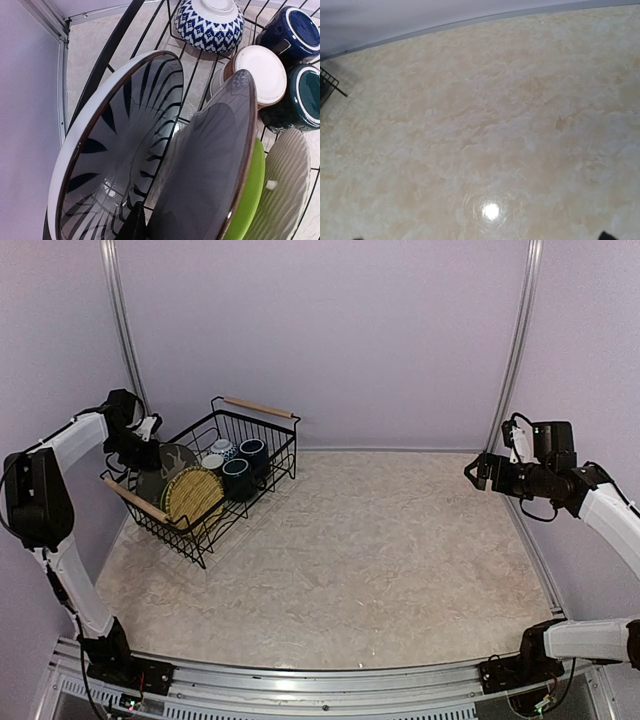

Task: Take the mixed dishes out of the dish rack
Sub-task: Grab the plate from the dish rack.

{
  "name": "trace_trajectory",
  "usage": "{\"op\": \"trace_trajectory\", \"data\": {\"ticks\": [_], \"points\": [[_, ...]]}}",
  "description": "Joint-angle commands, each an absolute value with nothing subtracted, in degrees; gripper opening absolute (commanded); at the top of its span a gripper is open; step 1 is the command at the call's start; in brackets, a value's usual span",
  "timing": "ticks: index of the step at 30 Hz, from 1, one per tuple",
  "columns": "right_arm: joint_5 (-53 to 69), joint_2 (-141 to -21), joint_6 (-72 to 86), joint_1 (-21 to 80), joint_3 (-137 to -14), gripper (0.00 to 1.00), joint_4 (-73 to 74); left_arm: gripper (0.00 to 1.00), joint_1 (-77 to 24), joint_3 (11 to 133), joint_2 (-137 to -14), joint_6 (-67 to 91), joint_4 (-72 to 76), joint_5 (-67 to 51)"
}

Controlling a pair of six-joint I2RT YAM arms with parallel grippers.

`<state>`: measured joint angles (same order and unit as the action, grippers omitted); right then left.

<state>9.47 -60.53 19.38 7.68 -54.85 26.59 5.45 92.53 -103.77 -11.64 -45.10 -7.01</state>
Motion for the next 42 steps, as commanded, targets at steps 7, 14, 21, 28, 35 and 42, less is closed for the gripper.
{"op": "trace_trajectory", "data": {"ticks": [7,14,21,28,35,42], "points": [[10.2,-60.7,20.1,7.1,-55.1,1.0,25.6,0.08,5.3,91.3,-101.0,-13.0,-43.9,-9.0],[10.4,-60.6,20.3,7.1,-54.8,1.0,25.5,0.02,4.7,91.0,-99.0,-13.0,-43.7,-9.9],[10.2,-60.5,20.3,7.1,-54.9,1.0,25.7,0.0,4.2,91.1,-96.9,-13.1,-44.0,-10.6],[10.6,-60.9,20.6,7.2,-54.7,1.0,25.0,0.0,2.9,91.8,-95.0,-13.2,-45.2,-9.9],[10.9,-61.3,20.6,7.3,-54.5,1.0,24.7,0.0,2.0,92.9,-93.8,-12.0,-46.6,-7.7],[10.9,-61.4,21.0,7.3,-53.8,1.0,23.9,0.0,0.6,94.8,-92.2,-9.6,-46.9,-2.1]]}}
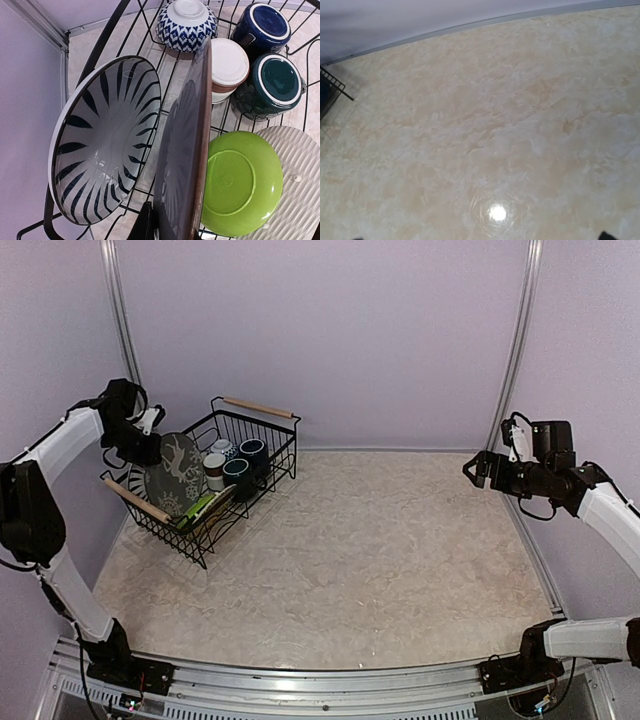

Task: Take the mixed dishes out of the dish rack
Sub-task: Grab the plate from the dish rack.

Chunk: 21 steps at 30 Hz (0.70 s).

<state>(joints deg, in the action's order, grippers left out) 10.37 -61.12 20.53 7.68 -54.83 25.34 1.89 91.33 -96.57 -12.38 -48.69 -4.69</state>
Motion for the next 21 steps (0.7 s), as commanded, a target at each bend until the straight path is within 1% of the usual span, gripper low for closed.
{"op": "trace_trajectory", "data": {"ticks": [1,5,14,16,21], "points": [[10.9,-61.4,21.1,7.5,-53.7,1.0,23.8,0.0,0.4,95.1,-92.0,-9.2,-46.6,0.3],[11.3,-62.0,21.3,7.7,-53.4,1.0,23.4,0.0,0.4,96.8,-91.6,-7.7,-46.9,5.8],[11.3,-63.8,22.0,9.1,-53.3,1.0,22.4,0.0,-3.4,100.6,-88.1,-0.9,-48.4,10.2],[11.0,-64.5,22.3,9.9,-53.5,1.0,22.2,0.0,-3.5,101.7,-87.1,3.8,-49.0,7.9],[9.3,-66.4,23.5,13.6,-54.0,1.0,20.9,0.0,-3.5,99.8,-82.4,12.0,-46.6,-5.1]]}}
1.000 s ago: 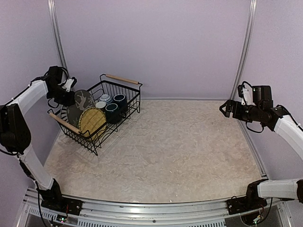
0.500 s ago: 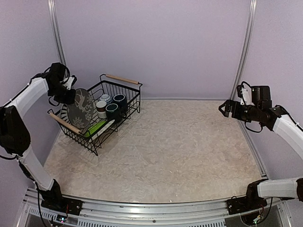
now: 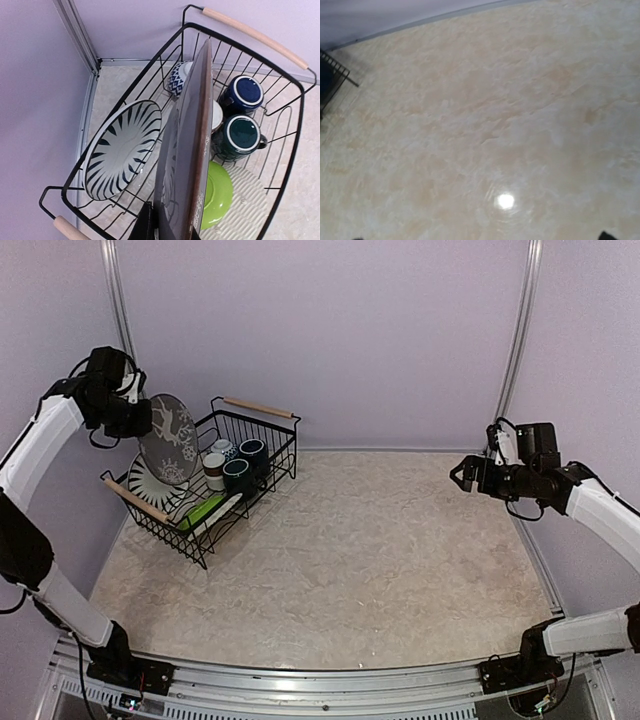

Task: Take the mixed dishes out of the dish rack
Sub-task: Grab the plate from the dish rack, then pass from the left arm to the right

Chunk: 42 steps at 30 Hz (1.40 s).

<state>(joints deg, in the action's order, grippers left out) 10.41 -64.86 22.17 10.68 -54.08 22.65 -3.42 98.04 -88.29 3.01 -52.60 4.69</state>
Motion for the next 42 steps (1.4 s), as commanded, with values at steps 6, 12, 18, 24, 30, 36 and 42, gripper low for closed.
{"op": "trace_trajectory", "data": {"ticks": [6,12,18,24,30,36,42], "points": [[6.2,-68.3,31.7,17.5,-52.8,1.0,14.8,0.0,-3.6,90.5,-75.1,22.7,-34.6,-21.8],[17.0,-67.1,40.2,17.5,-46.3,1.0,-1.2,0.0,-4.4,79.1,-73.5,37.7,-16.3,-41.6],[33.7,-74.6,43.1,19.7,-47.2,1.0,-10.1,0.0,-13.5,74.3,-80.9,45.4,-6.0,-45.9],[37.1,-77.4,48.4,25.3,-46.7,1.0,-19.7,0.0,-21.9,76.9,-90.7,45.2,-3.9,-45.5],[37.4,-82.1,53.5,28.6,-44.5,0.97,-27.6,0.0,-26.7,78.8,-97.7,46.3,-0.5,-47.8],[37.9,-87.2,60.2,29.5,-41.6,0.87,-36.2,0.0,-29.9,78.7,-100.6,48.0,5.3,-49.4],[40.2,-90.2,65.4,29.6,-40.0,0.62,-45.1,0.0,-32.0,80.2,-103.0,48.3,5.3,-50.0]]}}
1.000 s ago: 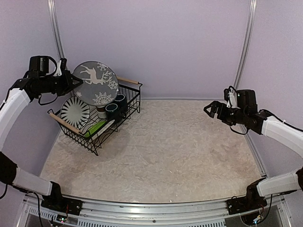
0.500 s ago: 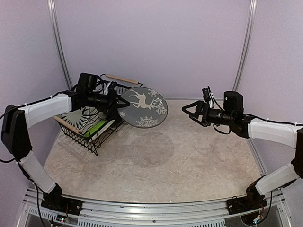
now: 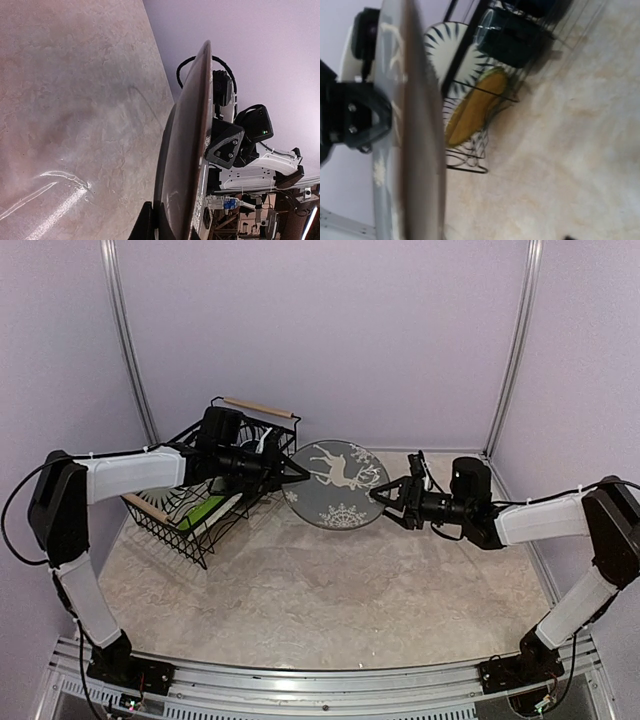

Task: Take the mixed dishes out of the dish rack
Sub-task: Pass from the left arm to the right

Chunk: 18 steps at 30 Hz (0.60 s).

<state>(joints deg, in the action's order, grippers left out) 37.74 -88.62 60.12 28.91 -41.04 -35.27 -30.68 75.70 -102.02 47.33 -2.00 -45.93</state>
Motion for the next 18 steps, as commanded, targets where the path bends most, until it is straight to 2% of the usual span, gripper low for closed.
{"op": "trace_trajectory", "data": {"ticks": [1,10,14,18], "points": [[40.7,-90.8,66.4,29.6,-39.9,0.58,-46.7,0.0,-32.3,80.5,-103.7,48.3,5.2,-50.0],[40.1,-93.4,73.5,29.6,-36.8,0.18,-58.2,0.0,-32.7,81.0,-104.9,47.4,4.2,-50.4],[39.5,-93.5,73.9,29.2,-36.0,0.02,-59.1,0.19,-32.1,80.8,-104.6,46.7,2.7,-49.7],[39.1,-93.0,73.8,27.6,-34.1,0.0,-59.2,0.51,-31.0,79.7,-102.5,44.0,-1.2,-46.3]]}}
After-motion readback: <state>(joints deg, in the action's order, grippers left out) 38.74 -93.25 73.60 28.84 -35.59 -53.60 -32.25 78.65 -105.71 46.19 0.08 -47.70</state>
